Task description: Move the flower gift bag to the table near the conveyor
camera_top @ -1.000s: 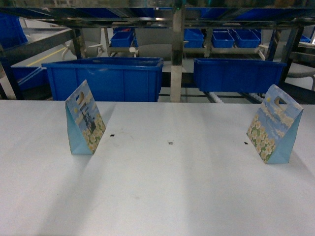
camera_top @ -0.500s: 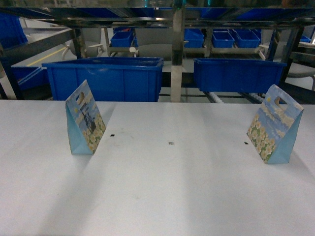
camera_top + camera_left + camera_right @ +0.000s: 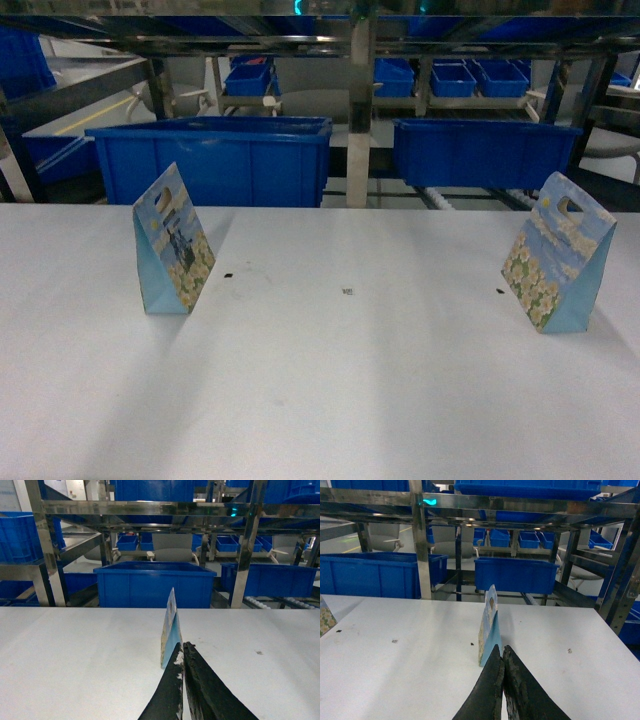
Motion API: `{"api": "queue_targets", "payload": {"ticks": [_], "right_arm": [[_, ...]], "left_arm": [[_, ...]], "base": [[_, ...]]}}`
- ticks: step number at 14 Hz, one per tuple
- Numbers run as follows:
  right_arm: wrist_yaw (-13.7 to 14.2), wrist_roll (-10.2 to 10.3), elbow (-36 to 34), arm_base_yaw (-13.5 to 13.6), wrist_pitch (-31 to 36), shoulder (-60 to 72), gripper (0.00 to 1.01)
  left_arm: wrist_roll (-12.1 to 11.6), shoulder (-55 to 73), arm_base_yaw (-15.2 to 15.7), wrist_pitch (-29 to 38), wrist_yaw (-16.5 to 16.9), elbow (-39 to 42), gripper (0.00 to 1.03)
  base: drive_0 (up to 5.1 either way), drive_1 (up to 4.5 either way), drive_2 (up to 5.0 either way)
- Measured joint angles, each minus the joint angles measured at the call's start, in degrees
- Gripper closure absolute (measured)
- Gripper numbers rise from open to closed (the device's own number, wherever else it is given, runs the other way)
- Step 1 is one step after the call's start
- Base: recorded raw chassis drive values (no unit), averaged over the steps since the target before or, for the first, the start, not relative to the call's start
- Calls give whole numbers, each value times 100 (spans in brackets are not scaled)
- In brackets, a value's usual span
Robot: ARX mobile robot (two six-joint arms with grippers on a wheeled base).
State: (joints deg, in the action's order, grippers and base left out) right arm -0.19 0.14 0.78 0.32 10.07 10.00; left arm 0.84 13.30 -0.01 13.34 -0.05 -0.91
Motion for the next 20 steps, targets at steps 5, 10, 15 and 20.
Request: {"api": "queue_targets", "payload": {"ticks": [5, 10, 15, 20], "right_arm": [[4, -2, 2, 0, -1045, -975, 99], [2, -2, 2, 0, -1029, -975, 99], [4, -7, 0, 0, -1029, -975, 67], [2, -7, 2, 0, -1029, -975, 1]], "left_arm": [[-2, -710, 0, -835, 0, -7, 101], [-4, -1272, 0, -1357, 2, 0, 101], [-4, -1272, 0, -1355, 2, 0, 65], [-11, -1272, 0, -1357, 2, 0, 3]], "base": [[0, 0, 0], [0, 0, 0], [0, 0, 0], [0, 0, 0]]}}
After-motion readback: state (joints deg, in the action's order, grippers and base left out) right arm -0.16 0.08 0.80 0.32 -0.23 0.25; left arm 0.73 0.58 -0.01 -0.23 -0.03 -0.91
